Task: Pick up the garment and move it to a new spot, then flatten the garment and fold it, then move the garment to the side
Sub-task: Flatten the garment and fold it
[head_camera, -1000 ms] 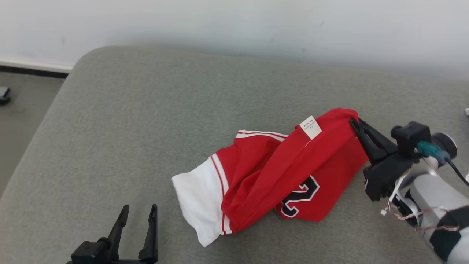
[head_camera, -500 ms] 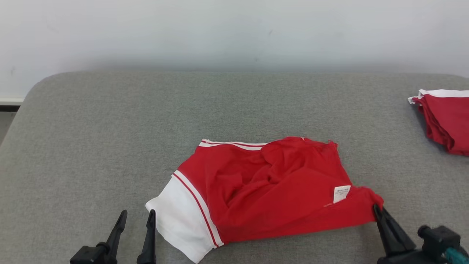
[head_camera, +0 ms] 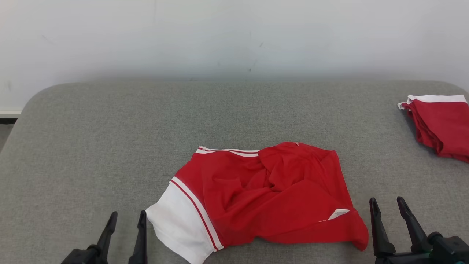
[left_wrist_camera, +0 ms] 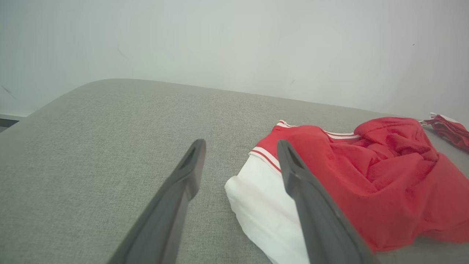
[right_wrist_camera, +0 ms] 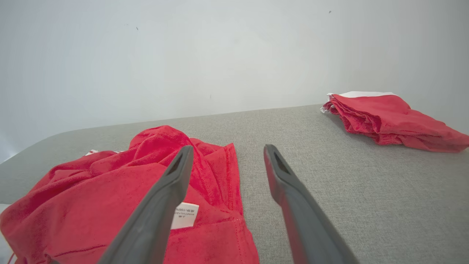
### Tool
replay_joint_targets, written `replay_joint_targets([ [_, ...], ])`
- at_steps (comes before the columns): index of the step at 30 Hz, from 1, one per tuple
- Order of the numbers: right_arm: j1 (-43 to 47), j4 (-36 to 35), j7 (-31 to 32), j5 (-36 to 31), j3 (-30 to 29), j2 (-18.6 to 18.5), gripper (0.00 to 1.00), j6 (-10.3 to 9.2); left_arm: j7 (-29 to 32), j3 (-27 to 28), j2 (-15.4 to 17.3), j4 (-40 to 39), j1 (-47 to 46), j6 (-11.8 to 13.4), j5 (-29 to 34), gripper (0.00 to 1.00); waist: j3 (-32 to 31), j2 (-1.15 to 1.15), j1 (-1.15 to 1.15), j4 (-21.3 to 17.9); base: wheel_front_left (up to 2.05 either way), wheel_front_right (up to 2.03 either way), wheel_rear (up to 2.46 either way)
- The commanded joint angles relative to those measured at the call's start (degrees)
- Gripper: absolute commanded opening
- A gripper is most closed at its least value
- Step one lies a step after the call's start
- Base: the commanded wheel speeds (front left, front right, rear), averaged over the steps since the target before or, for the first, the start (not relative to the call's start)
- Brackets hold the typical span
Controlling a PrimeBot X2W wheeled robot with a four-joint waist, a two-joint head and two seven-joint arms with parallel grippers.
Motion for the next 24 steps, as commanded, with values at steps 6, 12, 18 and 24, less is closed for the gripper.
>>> replay_joint_targets([
  [6, 1.7, -5.7, 0.0, -4.0, -0.6, 2.2, 1.00, -0.15, 0.0, 2.0, 0.0, -1.5, 0.9, 0.0, 0.9, 1.00, -0.8, 0.00, 0.00, 0.4, 0.00, 0.00, 0.00],
  [12, 2.6, -8.1, 0.0, -6.2, -0.5, 3.8, 1.00, -0.15, 0.0, 3.2, 0.2, -1.5, -0.4, 0.0, 1.6, 1.00, -0.2, 0.00, 0.00, 0.7, 0.00, 0.00, 0.00],
  [18, 0.7, -7.1, 0.0, -6.4, -0.9, 4.1, 1.00, -0.15, 0.0, 0.4, 3.5, -2.0, -6.7, 0.0, 2.7, 1.00, 1.9, 0.00, 0.00, 0.1, 0.00, 0.00, 0.00],
  [24, -2.3, -6.0, 0.0, -6.5, -0.4, 4.3, 1.00, -0.15, 0.0, -6.8, 10.0, 0.7, -18.8, 0.0, -1.3, 1.00, 5.4, 0.00, 0.00, -2.7, 0.00, 0.00, 0.00],
])
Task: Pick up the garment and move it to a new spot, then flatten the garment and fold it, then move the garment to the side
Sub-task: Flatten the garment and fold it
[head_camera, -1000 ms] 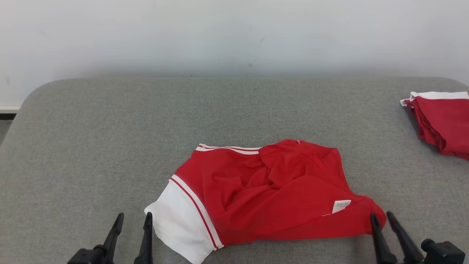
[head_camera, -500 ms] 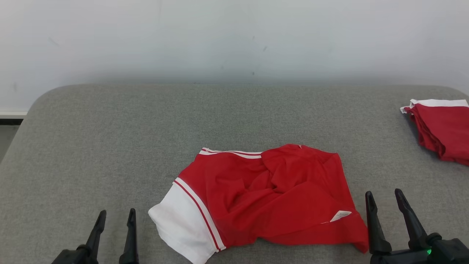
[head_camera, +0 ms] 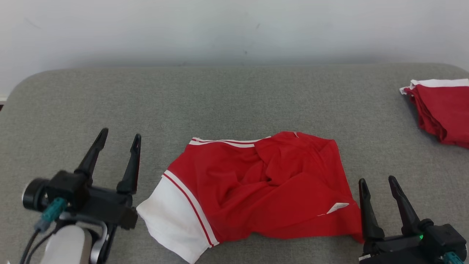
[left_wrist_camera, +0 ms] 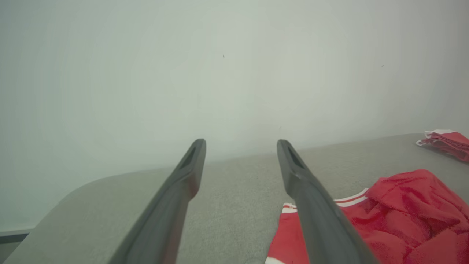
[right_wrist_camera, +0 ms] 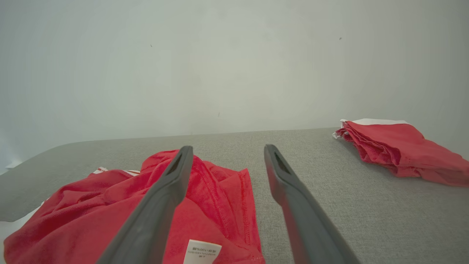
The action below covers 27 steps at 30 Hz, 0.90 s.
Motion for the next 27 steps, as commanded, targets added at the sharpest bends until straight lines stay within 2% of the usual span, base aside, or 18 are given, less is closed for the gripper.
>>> replay_joint_targets([
  [1, -1.0, 0.2, 0.0, -0.2, 0.3, 0.3, 1.00, -0.15, 0.0, -1.4, 1.8, 1.1, -3.0, 0.1, -1.4, 1.00, 2.4, 0.00, -0.01, -2.5, 0.00, 0.00, 0.00],
  [6, -4.0, 1.1, 0.0, -0.1, 0.6, 0.9, 1.00, -0.15, 1.1, -10.8, 9.2, 6.8, -15.4, 0.1, -8.6, 1.00, 6.1, 0.00, -0.01, -6.4, 0.00, 0.00, 0.00],
  [8, -4.9, 1.4, 0.0, 0.2, 0.6, 1.2, 1.00, -0.15, 2.9, -14.1, 10.6, 8.4, -19.3, 0.1, -12.4, 1.00, 7.3, 0.00, -0.01, -7.8, 0.00, 0.00, 0.00],
  [10, -5.7, 1.7, 0.0, 0.4, 0.8, 1.5, 1.00, -0.15, 4.3, -18.0, 13.6, 10.2, -23.6, 0.1, -14.7, 1.00, 8.6, 0.00, -0.01, -9.3, 0.00, 0.00, 0.00],
  [11, -5.7, 1.7, 0.0, 0.4, 0.8, 1.5, 1.00, -0.15, 4.3, -18.0, 13.6, 10.2, -23.6, 0.1, -14.7, 1.00, 8.6, 0.00, -0.01, -9.3, 0.00, 0.00, 0.00],
  [18, -7.4, 2.7, 0.0, 0.9, 0.9, 2.6, 1.00, -0.15, 9.3, -30.4, 18.5, 16.6, -30.5, 0.1, -24.0, 1.00, 11.3, 0.00, -0.01, -13.4, 0.00, 0.00, 0.00],
  [23, -7.9, 3.2, 0.0, 1.2, 0.8, 2.9, 1.00, -0.15, 14.3, -37.8, 21.4, 19.6, -30.4, 0.1, -31.3, 1.00, 11.9, 0.00, -0.01, -14.9, 0.00, 0.00, 0.00],
  [27, -8.2, 3.2, 0.0, 1.2, 0.6, 3.0, 1.00, -0.15, 16.7, -41.7, 23.1, 21.7, -30.3, 0.1, -35.7, 1.00, 12.3, 0.00, -0.01, -15.3, 0.00, 0.00, 0.00],
])
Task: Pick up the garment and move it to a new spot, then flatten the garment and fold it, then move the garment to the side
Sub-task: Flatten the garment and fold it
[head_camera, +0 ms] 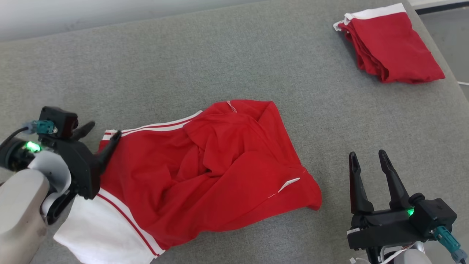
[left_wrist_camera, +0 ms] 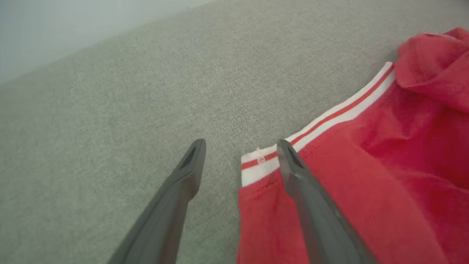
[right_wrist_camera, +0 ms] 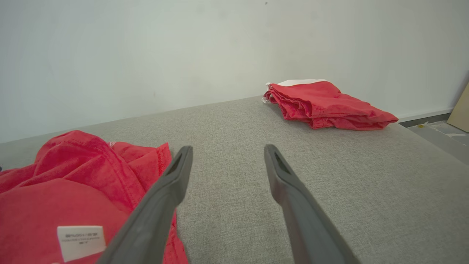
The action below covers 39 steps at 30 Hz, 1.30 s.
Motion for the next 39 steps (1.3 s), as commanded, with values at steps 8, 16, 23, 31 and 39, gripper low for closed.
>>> replay_joint_targets([
  [8, -1.0, 0.1, 0.0, -0.4, -0.2, -0.1, 1.00, -0.15, 5.1, -5.5, -0.8, 4.2, 0.4, 0.1, -7.5, 0.94, 0.5, -0.01, -0.01, -0.3, 0.00, 0.00, 0.00],
  [16, 0.5, 0.0, 0.0, -0.2, -1.0, -0.8, 1.00, -0.15, 0.5, -7.5, -0.4, 4.4, -3.1, 0.1, -9.4, 0.00, -1.5, -0.01, -0.01, 2.0, 0.00, 0.00, 0.00],
  [23, 0.8, 0.2, 0.0, -0.7, -2.0, -1.1, 1.00, -0.15, -9.0, -5.2, 0.6, 9.4, -3.9, 2.3, -7.8, 0.00, -3.1, -0.01, -0.01, 5.3, 0.00, 0.00, 0.00],
  [31, 0.7, 0.9, 0.0, -1.3, -2.1, -0.9, 1.00, -0.15, -14.1, -5.3, -0.9, 14.8, -1.3, 5.1, -6.4, 0.05, -4.3, -0.01, -0.01, 7.1, 0.00, 0.00, 0.00],
  [39, 2.3, 0.6, 0.0, -1.1, -2.1, -2.0, 1.00, -0.15, -16.5, 5.6, -2.9, 7.2, 2.8, 8.3, -0.9, 1.00, -8.1, -0.01, -0.01, 9.9, 0.00, 0.00, 0.00],
])
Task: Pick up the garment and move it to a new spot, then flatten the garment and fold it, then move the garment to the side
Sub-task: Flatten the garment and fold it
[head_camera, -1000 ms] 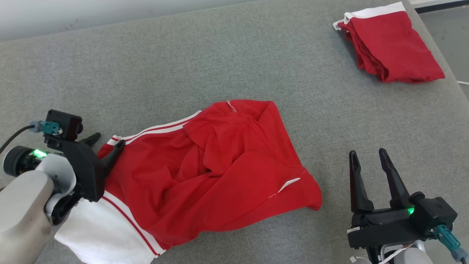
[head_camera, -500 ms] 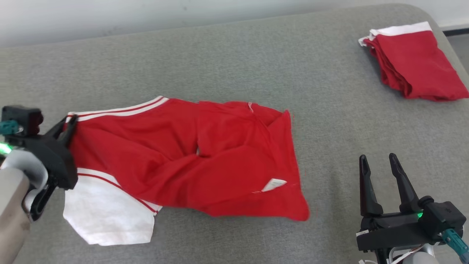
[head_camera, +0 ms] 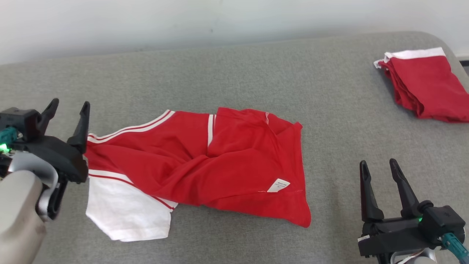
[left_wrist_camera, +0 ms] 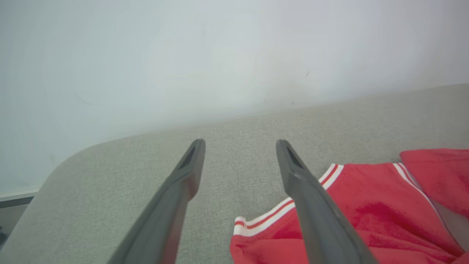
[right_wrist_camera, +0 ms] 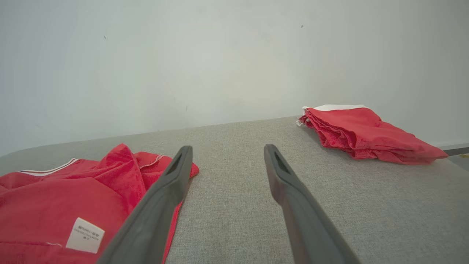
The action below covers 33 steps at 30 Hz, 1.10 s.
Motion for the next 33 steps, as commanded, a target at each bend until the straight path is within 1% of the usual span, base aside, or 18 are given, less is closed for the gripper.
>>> replay_joint_targets([
  [1, 0.8, -0.2, 0.0, 0.0, 0.0, -0.5, 1.00, -0.15, 0.0, 1.7, -0.1, -1.5, 3.0, 0.8, 1.7, 1.00, -1.5, 0.00, 0.00, 1.5, 0.00, 0.00, 0.00],
  [5, 1.5, -0.6, 0.0, -0.1, 0.0, -0.7, 1.00, -0.15, 0.0, 11.6, -1.7, -11.1, 10.8, 2.9, 7.5, 1.00, -3.0, 0.00, 0.00, 3.0, 0.00, 0.00, 0.00],
  [7, 2.0, -0.8, 0.0, -0.1, 0.1, -0.8, 1.00, -0.15, -0.1, 15.6, -2.9, -14.9, 15.3, 3.3, 10.1, 1.00, -3.5, 0.00, 0.00, 3.8, 0.00, 0.00, 0.00],
  [11, 2.9, -0.9, 0.0, -0.2, 0.5, -0.6, 1.00, -0.15, 0.0, 22.8, -5.9, -21.6, 23.4, 3.2, 15.7, 1.00, -4.7, 0.00, 0.00, 4.9, 0.00, 0.00, 0.00],
  [16, 4.2, -0.9, 0.0, -0.1, 0.9, -0.5, 1.00, -0.15, -0.1, 30.6, -10.7, -28.4, 32.3, 2.7, 21.2, 1.00, -6.1, 0.00, 0.00, 5.6, 0.00, 0.00, 0.00],
  [19, 5.2, -0.8, 0.0, 0.0, 1.1, -0.6, 1.00, -0.15, -0.1, 33.7, -13.5, -31.1, 36.4, 1.5, 24.1, 1.00, -6.7, 0.00, 0.00, 6.1, 0.00, 0.00, 0.00],
  [24, 6.7, 0.3, 0.0, 0.5, 1.8, -1.1, 1.00, -0.15, -0.1, 36.7, -17.4, -33.4, 41.5, -0.2, 28.5, 1.00, -8.1, 0.00, 0.00, 6.6, 0.00, 0.00, 0.00],
  [31, 8.4, 2.9, 0.0, 1.3, 3.1, -1.5, 1.00, -0.15, -0.1, 39.2, -21.5, -32.9, 46.5, -2.8, 32.6, 1.00, -9.8, 0.00, 0.00, 6.5, 0.00, 0.00, 0.00],
  [33, 8.7, 3.3, 0.0, 1.5, 3.3, -1.6, 1.00, -0.15, -0.1, 39.5, -22.0, -32.8, 47.0, -3.2, 33.0, 1.00, -9.9, 0.00, 0.00, 6.5, 0.00, 0.00, 0.00],
])
